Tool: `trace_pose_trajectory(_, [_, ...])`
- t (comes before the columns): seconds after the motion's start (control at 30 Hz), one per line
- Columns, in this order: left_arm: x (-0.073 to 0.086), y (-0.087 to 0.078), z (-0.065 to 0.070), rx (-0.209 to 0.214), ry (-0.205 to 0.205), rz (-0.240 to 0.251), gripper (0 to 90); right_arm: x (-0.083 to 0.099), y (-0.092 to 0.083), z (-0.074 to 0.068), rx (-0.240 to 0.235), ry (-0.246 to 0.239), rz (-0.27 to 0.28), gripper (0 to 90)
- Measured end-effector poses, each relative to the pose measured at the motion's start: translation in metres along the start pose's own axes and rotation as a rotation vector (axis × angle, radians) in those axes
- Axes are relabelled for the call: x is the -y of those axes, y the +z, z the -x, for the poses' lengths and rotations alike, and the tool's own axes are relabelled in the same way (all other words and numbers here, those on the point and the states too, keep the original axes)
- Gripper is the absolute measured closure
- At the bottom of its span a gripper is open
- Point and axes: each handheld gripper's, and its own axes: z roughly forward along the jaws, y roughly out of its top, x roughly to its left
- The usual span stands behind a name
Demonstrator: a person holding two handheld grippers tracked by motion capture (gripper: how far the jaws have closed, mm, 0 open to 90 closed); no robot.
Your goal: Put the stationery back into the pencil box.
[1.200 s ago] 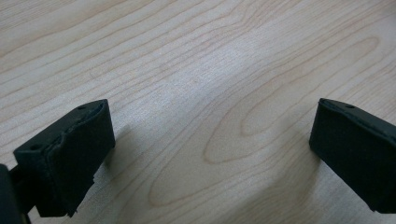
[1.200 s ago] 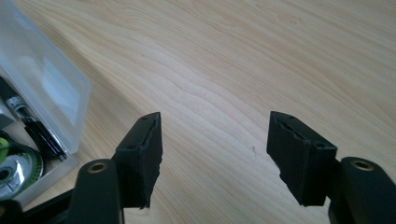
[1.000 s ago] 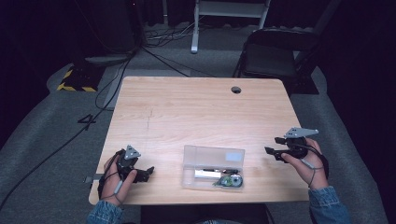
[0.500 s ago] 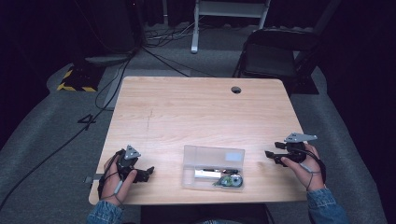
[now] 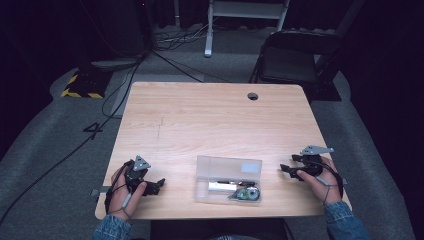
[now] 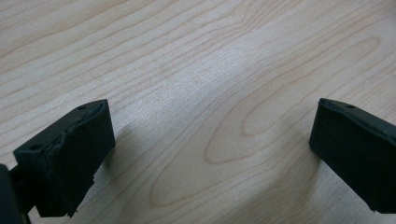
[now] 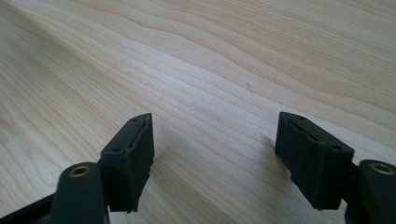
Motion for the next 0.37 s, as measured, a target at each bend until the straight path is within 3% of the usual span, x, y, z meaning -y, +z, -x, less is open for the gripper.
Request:
trace_pose_trajectory(0.1, [0.0000, 0.0000, 0.0000, 0.000, 0.000, 0.000, 0.4, 0.0009, 0.0029, 0.0000, 0.010, -0.007, 0.010, 17.2])
trace_pose_trajectory(0.13, [0.0001, 0.0000, -0.0001, 0.000, 0.000, 0.001, 0.4, 0.0016, 0.0059, -0.0002, 0.025, -0.037, 0.008, 12.4])
trace_pose_trajectory(0.37, [0.0011, -0.0006, -0.0003, -0.002, 0.000, 0.004, 0.3, 0.0008, 0.0072, 0.0000, 0.022, -0.038, 0.004, 11.0])
